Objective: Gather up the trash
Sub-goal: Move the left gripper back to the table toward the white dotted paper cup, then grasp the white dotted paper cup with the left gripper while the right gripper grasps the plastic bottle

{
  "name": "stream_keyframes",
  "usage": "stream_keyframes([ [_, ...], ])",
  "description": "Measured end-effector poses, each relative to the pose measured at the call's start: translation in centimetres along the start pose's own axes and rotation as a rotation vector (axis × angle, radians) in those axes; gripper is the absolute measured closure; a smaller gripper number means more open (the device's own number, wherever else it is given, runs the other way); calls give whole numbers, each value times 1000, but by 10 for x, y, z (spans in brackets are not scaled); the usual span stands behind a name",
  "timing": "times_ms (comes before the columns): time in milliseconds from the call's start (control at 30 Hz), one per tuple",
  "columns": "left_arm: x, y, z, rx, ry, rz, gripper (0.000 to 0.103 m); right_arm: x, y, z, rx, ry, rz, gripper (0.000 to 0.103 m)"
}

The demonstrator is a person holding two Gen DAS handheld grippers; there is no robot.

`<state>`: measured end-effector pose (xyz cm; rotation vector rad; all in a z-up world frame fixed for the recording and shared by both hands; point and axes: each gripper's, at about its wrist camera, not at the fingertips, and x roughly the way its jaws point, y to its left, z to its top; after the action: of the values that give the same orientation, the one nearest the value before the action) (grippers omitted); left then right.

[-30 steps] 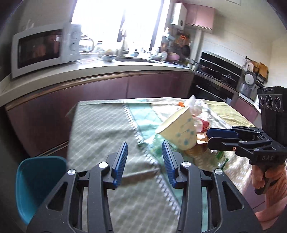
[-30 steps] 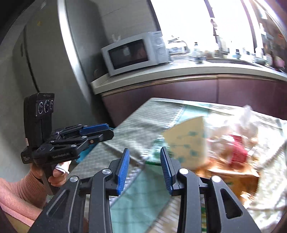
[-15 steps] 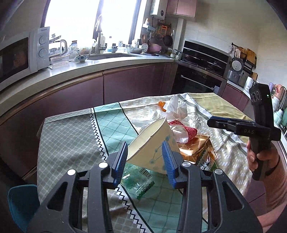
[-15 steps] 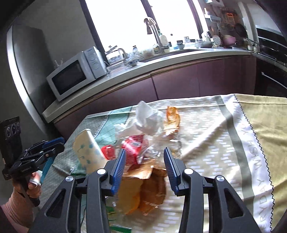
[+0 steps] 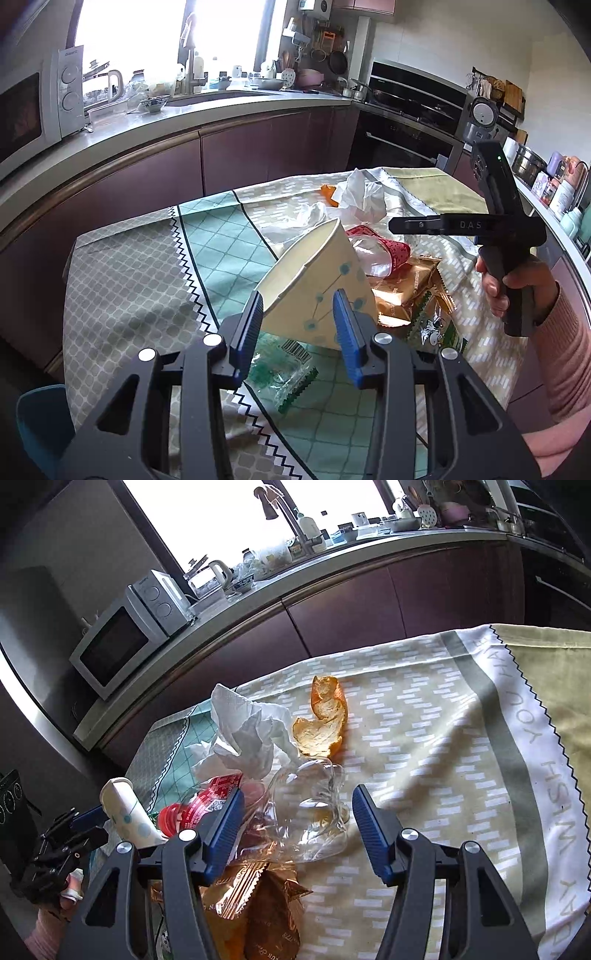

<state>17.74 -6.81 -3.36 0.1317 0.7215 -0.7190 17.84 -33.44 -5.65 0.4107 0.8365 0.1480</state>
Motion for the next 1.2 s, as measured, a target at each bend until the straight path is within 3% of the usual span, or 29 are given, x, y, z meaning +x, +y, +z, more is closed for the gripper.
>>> stream_keyframes([
  [33, 2, -1, 0, 4, 5, 3, 64, 0, -1, 0, 8, 6, 20, 51],
  [200, 8, 1, -1, -12, 23, -8, 66, -3, 2, -2, 0, 5, 19, 54],
  [467, 8, -3, -4, -17, 30, -11, 96, -16, -4, -4, 55, -39, 37, 61],
  [667, 4, -12, -5, 5, 27, -38, 95, -15, -6, -7, 51, -23, 24, 62],
  [767, 6, -16, -6, 14, 43, -35, 84, -14, -8, -7, 63, -10, 32, 58],
  [900, 12, -20, -7, 30, 61, -37, 79, -10, -6, -9, 54, -5, 34, 56],
  [1067, 13, -23, -7, 25, 59, -32, 93, -15, -8, -10, 64, -30, 45, 61],
  [1200, 7, -24, -7, 8, 40, -34, 98, -18, -8, -11, 75, -44, 48, 62],
])
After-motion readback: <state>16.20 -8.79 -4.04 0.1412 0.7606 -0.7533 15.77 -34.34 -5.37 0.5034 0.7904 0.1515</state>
